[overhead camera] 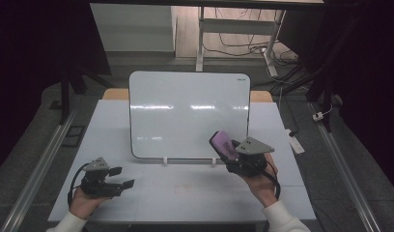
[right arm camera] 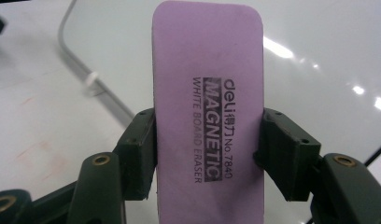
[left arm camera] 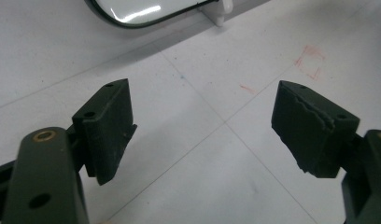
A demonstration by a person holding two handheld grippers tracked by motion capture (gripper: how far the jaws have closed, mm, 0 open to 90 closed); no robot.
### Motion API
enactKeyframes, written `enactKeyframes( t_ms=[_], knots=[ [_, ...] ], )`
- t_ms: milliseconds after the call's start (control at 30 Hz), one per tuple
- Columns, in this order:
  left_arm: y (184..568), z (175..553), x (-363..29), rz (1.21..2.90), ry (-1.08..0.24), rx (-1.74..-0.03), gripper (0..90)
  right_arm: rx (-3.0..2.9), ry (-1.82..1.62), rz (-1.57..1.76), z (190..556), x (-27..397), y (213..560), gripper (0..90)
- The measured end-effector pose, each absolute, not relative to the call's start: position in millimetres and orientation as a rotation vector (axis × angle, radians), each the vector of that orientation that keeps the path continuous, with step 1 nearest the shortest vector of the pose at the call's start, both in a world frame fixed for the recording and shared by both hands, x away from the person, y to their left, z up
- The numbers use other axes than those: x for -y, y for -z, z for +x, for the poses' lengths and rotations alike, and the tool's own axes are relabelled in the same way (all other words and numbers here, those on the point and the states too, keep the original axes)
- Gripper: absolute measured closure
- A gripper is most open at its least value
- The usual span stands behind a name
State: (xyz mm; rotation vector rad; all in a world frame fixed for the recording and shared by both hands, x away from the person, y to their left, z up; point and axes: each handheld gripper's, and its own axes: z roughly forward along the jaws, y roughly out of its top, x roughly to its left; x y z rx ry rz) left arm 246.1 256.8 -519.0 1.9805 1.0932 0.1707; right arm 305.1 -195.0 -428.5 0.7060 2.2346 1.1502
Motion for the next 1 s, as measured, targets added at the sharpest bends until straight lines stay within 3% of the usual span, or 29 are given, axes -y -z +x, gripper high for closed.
enactKeyframes(
  t_ms=[400,1000],
  knots=[
    [513,246,-240,2.001,-0.184,-1.019,18.9,-2.402,-1.193,0.628,294,188,450,40.0],
    [487,270,-185,2.068,-0.171,-0.802,18.0,-2.519,-1.183,0.535,290,165,463,39.9]
  ],
)
